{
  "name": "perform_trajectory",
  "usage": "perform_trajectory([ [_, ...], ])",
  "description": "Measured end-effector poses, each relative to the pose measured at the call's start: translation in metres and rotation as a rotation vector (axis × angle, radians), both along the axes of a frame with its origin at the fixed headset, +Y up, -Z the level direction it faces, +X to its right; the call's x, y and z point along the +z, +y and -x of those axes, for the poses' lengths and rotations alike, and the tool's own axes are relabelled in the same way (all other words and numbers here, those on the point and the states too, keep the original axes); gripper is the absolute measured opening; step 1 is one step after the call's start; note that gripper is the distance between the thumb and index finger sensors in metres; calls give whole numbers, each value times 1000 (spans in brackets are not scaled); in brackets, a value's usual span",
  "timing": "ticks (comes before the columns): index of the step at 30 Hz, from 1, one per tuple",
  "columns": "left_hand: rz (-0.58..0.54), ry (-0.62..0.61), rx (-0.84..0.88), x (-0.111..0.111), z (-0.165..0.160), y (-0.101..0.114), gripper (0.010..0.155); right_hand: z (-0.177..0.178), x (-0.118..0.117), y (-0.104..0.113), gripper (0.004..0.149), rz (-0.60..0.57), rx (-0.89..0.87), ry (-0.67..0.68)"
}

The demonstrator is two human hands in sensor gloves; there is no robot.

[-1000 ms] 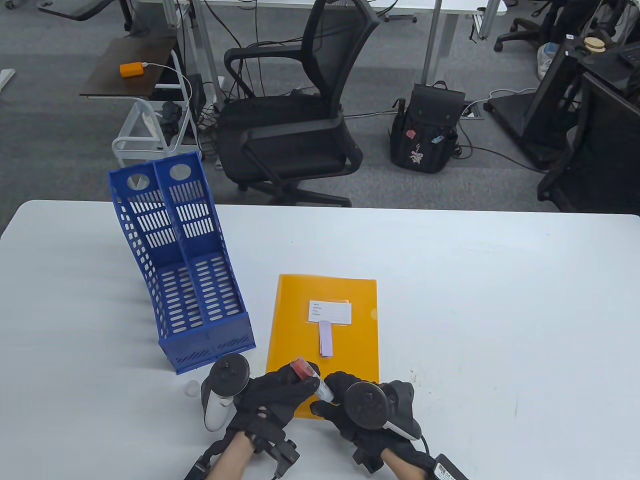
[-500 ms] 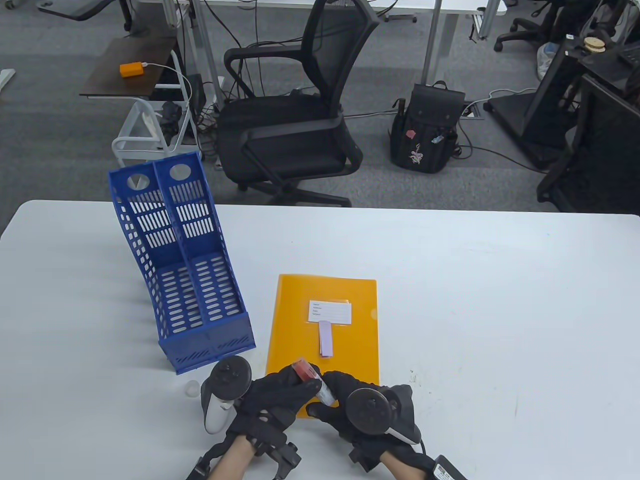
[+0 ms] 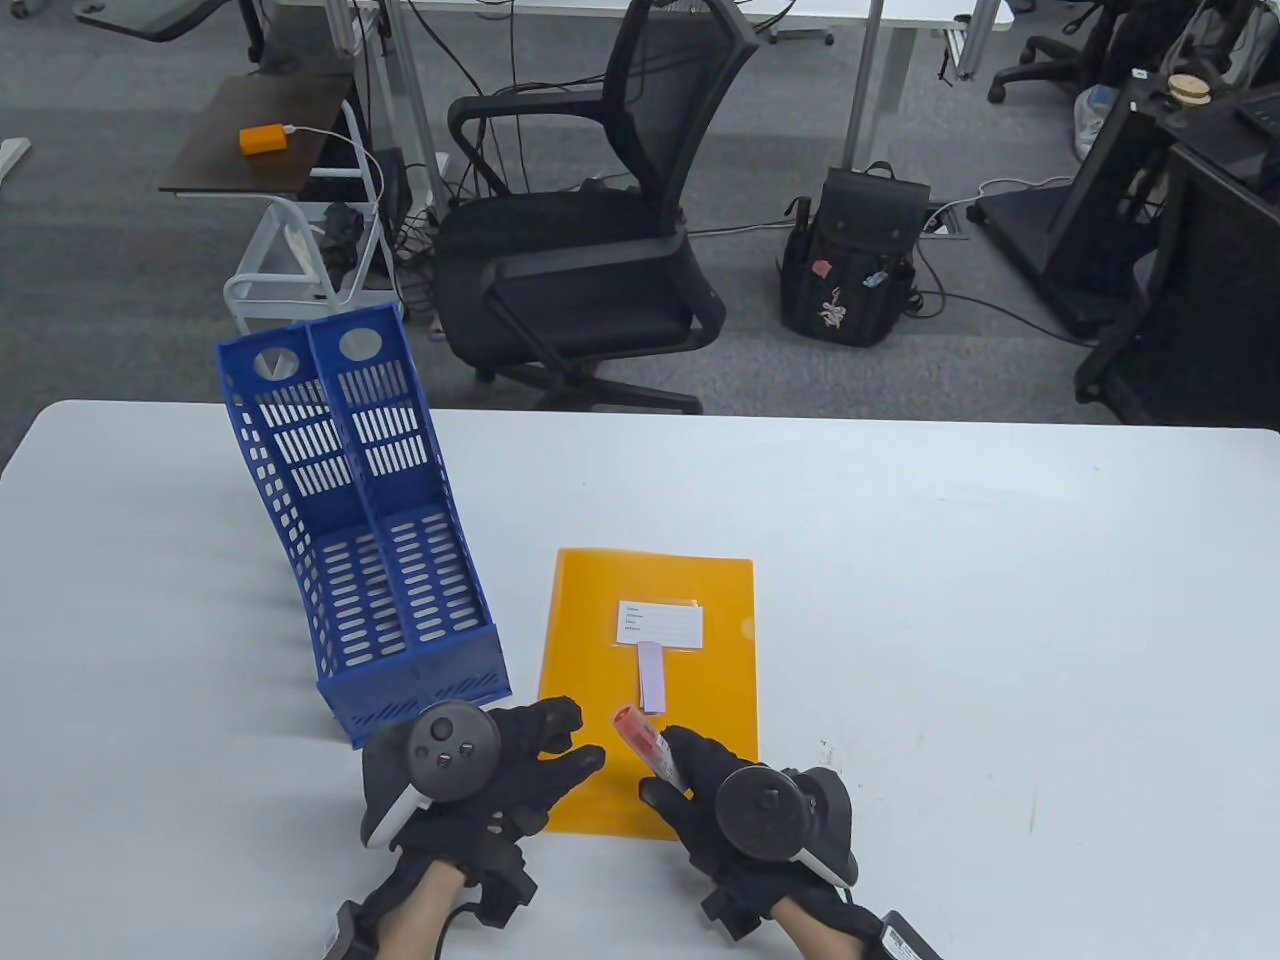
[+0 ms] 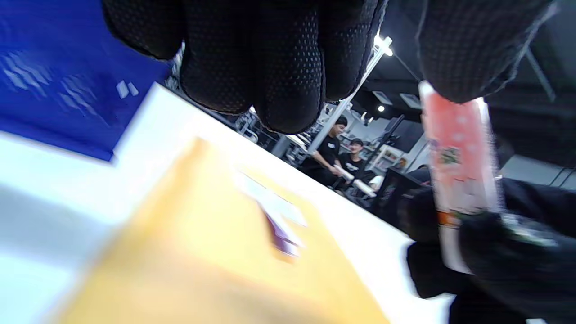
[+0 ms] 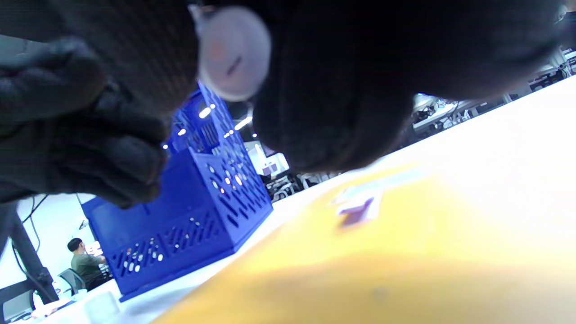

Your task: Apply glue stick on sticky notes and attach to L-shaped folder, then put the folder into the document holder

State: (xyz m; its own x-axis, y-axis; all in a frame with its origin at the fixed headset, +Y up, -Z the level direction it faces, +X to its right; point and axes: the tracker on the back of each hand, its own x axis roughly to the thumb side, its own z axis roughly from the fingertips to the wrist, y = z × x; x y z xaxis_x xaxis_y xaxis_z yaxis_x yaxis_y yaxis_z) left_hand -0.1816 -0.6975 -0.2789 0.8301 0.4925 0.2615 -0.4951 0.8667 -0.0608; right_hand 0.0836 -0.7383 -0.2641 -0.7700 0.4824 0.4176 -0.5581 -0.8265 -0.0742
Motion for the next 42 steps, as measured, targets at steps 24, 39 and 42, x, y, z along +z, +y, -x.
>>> perform_trajectory([
  [24, 215, 404, -808, -19, 64, -26, 70, 5, 1, -1, 63, -8, 76, 41],
  [39, 302, 385, -854, -22, 75, -53, 70, 6, 1, -2, 63, 8, 102, 46],
  [42, 297, 391, -850, -22, 76, -53, 66, 6, 0, -2, 63, 11, 106, 46],
])
